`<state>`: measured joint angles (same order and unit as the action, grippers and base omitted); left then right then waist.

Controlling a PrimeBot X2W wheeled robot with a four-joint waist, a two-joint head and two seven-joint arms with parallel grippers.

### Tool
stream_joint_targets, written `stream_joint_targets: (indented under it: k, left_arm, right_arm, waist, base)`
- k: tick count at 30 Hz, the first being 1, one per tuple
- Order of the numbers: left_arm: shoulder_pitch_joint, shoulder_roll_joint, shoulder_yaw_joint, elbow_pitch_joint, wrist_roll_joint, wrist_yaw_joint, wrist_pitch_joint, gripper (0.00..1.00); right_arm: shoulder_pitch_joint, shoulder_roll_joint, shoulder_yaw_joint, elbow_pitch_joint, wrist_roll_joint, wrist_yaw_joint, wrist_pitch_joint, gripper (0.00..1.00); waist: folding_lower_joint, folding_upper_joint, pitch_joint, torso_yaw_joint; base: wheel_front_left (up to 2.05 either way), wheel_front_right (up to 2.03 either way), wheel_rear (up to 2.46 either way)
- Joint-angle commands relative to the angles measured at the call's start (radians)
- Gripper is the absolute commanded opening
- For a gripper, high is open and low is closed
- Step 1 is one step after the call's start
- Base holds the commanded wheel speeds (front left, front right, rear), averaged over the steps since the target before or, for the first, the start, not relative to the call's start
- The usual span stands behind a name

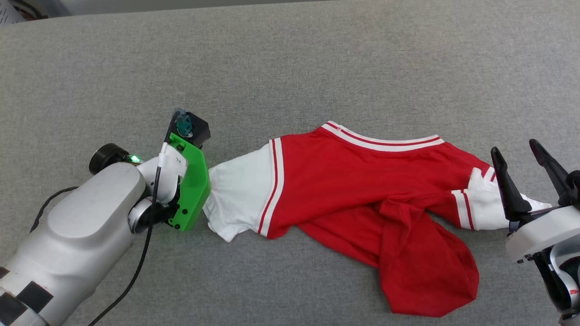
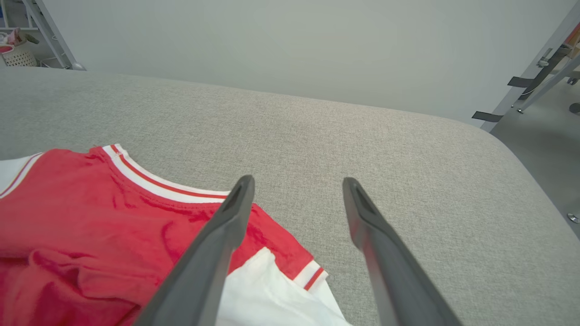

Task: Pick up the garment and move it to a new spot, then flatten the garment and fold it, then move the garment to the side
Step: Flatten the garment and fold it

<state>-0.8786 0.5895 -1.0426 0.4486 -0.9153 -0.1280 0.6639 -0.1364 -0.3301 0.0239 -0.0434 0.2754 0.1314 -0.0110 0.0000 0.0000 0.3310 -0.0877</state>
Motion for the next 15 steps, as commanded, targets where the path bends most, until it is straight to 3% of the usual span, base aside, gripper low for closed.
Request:
stream_joint_targets:
  k: [1, 7, 15]
  left_arm:
    - [0.019, -0.011, -0.034, 0.026, -0.007, -0.003, -0.026, 0.00]
    - [-0.049, 0.042, 0.000, 0.064, -0.032, -0.003, -0.162, 0.00]
    - [-0.053, 0.115, 0.035, 0.198, -0.049, -0.003, -0.255, 0.00]
  right_arm:
    - [-0.013, -0.003, -0.007, 0.006, -0.003, -0.001, -0.010, 1.00]
    - [0.004, -0.006, -0.033, 0.018, 0.002, -0.001, -0.025, 1.00]
    - [0.027, -0.007, -0.053, 0.024, 0.008, -0.001, -0.035, 1.00]
  waist:
    - [0.0000, 0.0000, -0.009, 0.007]
    - [0.0000, 0.0000, -0.041, 0.020]
    - [0.0000, 0.0000, -0.060, 0.013]
  base:
    - [0.00, 0.00, 0.00]
    - [0.00, 0.00, 0.00]
    - [0.00, 0.00, 0.00]
